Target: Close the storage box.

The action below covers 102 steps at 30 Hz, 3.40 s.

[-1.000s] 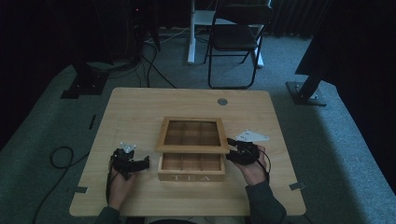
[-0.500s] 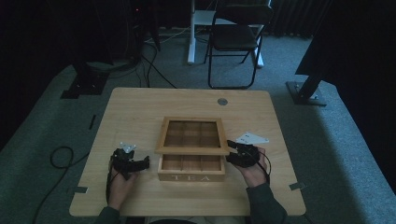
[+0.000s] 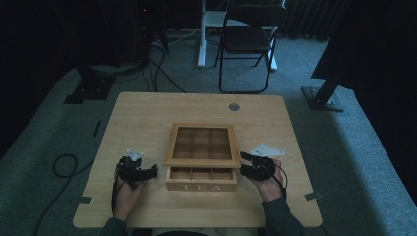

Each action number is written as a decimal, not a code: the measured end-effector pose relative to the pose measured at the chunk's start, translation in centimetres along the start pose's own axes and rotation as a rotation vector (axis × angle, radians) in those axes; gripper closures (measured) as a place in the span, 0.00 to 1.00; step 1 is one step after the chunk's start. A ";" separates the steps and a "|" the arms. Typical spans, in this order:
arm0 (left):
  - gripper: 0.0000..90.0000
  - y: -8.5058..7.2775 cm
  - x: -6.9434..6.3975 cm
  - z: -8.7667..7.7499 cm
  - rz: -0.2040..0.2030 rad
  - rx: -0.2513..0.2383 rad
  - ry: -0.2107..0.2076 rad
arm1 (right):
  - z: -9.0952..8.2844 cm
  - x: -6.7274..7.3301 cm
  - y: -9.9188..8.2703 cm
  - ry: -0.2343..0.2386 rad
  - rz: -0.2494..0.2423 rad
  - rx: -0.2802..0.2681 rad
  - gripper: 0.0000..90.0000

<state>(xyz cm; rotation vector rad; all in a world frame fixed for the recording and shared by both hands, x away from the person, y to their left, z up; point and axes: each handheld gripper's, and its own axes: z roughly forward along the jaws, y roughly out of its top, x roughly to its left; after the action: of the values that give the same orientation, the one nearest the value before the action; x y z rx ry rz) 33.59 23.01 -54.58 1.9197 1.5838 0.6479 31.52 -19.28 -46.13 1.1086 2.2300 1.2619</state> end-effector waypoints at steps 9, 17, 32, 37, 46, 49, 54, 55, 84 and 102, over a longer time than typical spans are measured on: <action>0.05 0.0 0.0 0.0 0.000 -0.001 0.000 | 0.3 -0.3 -1.0 0.033 0.041 0.008 0.65; 0.05 0.0 0.0 0.0 -0.002 0.000 -0.001 | 0.5 -0.4 -1.4 0.049 0.054 -0.004 0.66; 0.05 0.0 0.0 0.0 -0.001 0.000 0.000 | 0.0 0.1 -1.9 0.072 0.044 -0.024 0.68; 0.05 0.0 0.0 0.0 -0.002 -0.001 -0.001 | -0.4 0.3 -2.0 0.078 0.036 -0.030 0.67; 0.05 0.0 0.0 0.0 0.000 0.001 -0.001 | -0.8 2.8 -1.9 0.078 -0.101 -0.012 0.56; 0.05 0.0 0.0 0.0 -0.001 0.001 -0.001 | -0.6 2.9 -2.2 0.070 -0.094 -0.001 0.56; 0.05 0.0 0.0 0.0 -0.001 0.000 0.000 | -0.9 3.1 -2.3 0.055 -0.084 -0.012 0.56; 0.05 0.0 0.0 0.0 -0.001 0.001 -0.001 | -0.9 3.1 -2.3 0.055 -0.083 -0.014 0.57; 0.05 0.0 0.0 0.0 -0.003 -0.001 -0.001 | -1.7 3.3 -3.5 0.060 -0.080 -0.021 0.63; 0.05 0.0 0.0 0.0 -0.002 0.000 -0.001 | -1.5 3.4 -4.1 0.065 -0.079 -0.003 0.63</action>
<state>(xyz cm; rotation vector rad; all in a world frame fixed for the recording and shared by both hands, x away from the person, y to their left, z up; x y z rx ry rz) 33.59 22.99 -54.59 1.9181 1.5850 0.6460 26.56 -18.78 -48.43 0.9816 2.2950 1.2852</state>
